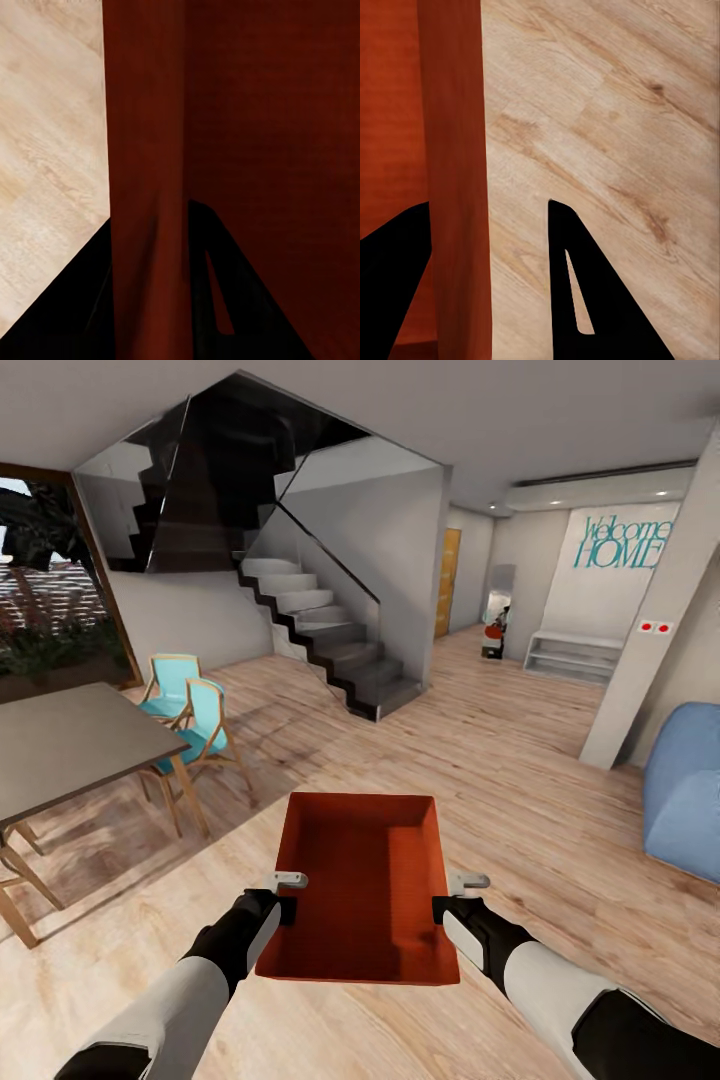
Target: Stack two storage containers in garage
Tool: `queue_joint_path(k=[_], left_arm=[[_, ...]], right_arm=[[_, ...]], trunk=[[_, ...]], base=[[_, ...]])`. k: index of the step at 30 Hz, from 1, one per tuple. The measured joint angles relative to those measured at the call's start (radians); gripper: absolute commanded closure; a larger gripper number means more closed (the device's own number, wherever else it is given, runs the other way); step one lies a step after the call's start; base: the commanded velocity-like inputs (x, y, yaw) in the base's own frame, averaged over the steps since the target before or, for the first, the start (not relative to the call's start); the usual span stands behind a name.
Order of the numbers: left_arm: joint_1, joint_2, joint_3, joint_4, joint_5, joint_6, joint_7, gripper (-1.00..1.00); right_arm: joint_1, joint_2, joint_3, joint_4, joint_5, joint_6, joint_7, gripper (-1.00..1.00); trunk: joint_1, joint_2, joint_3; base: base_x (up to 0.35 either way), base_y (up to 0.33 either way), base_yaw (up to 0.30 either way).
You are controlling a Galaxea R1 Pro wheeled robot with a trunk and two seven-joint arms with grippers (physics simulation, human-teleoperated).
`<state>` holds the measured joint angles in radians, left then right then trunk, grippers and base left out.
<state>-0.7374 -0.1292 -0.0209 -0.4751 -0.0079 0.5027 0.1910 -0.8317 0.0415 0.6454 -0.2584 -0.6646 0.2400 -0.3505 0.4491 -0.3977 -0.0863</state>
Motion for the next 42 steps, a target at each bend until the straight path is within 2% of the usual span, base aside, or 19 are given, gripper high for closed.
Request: queue_joint_path(k=[22,42], left_arm=[[0.000,0.001,-0.002,0.002,0.004,-0.001,0.001,1.00],[0.000,0.001,-0.002,0.003,0.004,-0.002,0.001,1.00]], right_arm=[[0.000,0.001,0.000,0.002,0.002,0.000,0.000,1.00],[0.000,0.001,-0.001,0.002,0.003,0.000,0.000,1.00]], trunk=[[0.000,0.000,0.000],[0.000,0.000,0.000]], base=[[0.308,0.000,-0.007],[0.320,0.000,-0.235]])
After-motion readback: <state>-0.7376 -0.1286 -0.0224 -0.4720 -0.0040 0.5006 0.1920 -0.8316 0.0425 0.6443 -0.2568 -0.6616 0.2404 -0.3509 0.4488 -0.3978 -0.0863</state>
